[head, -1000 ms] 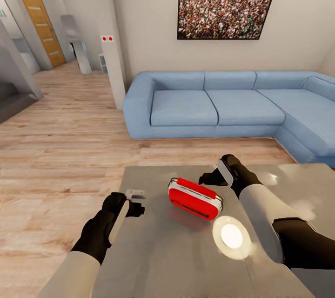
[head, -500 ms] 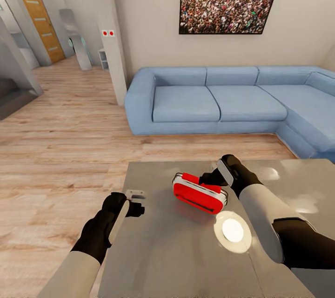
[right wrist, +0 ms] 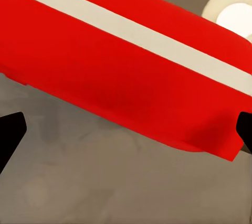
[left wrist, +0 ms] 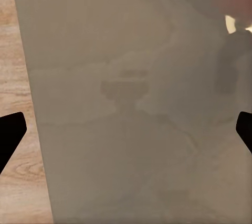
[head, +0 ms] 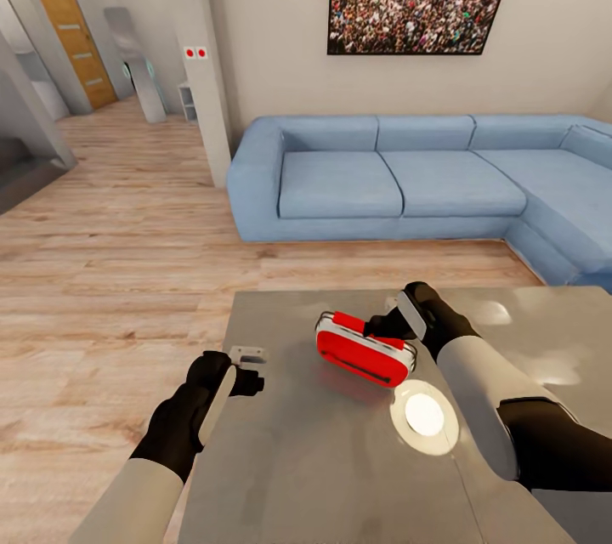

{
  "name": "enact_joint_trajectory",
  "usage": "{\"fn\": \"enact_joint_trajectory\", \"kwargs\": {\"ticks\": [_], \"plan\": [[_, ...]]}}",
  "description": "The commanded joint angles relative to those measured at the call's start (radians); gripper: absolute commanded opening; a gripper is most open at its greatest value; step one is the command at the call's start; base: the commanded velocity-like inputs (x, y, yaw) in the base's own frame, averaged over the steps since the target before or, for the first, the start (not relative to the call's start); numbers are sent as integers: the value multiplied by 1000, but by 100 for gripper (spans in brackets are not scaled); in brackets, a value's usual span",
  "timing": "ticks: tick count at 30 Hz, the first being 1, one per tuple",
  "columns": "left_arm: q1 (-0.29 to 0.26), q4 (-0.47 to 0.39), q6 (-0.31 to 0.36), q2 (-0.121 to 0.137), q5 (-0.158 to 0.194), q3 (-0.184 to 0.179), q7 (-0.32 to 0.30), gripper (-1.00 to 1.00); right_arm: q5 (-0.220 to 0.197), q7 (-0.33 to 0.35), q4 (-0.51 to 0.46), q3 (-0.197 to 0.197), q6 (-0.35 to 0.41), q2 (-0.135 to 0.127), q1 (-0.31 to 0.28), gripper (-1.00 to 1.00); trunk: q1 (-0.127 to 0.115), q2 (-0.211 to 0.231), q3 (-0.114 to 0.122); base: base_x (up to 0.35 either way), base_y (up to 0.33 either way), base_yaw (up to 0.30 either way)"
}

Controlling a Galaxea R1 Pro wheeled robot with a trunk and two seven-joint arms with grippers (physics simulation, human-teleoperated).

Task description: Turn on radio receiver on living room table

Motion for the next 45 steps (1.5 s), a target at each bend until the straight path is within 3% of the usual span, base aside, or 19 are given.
{"fn": "enact_joint_trajectory", "kwargs": {"ticks": [1, 16, 19, 23, 27, 45], "plan": [[0, 0, 0, 0, 0, 0, 0, 100, 1, 0, 0, 0, 0, 0, 0, 100, 0, 0, 0, 0, 0, 0], [0, 0, 0, 0, 0, 0, 0, 100, 27, -2, -3, 6, -1, -60, 0, 100, 0, 0, -1, 0, 0, 0], [0, 1, 0, -1, 0, 0, 0, 100, 66, -3, -3, 7, -2, -64, 0, 100, 0, 0, -1, 0, 0, 0], [0, 0, 1, -1, 0, 0, 0, 100, 152, -2, -6, 6, -4, -65, 0, 100, 0, 0, -1, 0, 0, 0], [0, 0, 1, -1, 1, 0, 0, 100, 197, 0, -8, 5, -4, -65, 0, 100, 0, 0, -1, 0, 0, 0], [0, -1, 0, -2, 1, 0, 0, 100, 219, 3, -11, 5, -6, -58, 0, 100, 0, 0, -1, 0, 0, 0]]}}
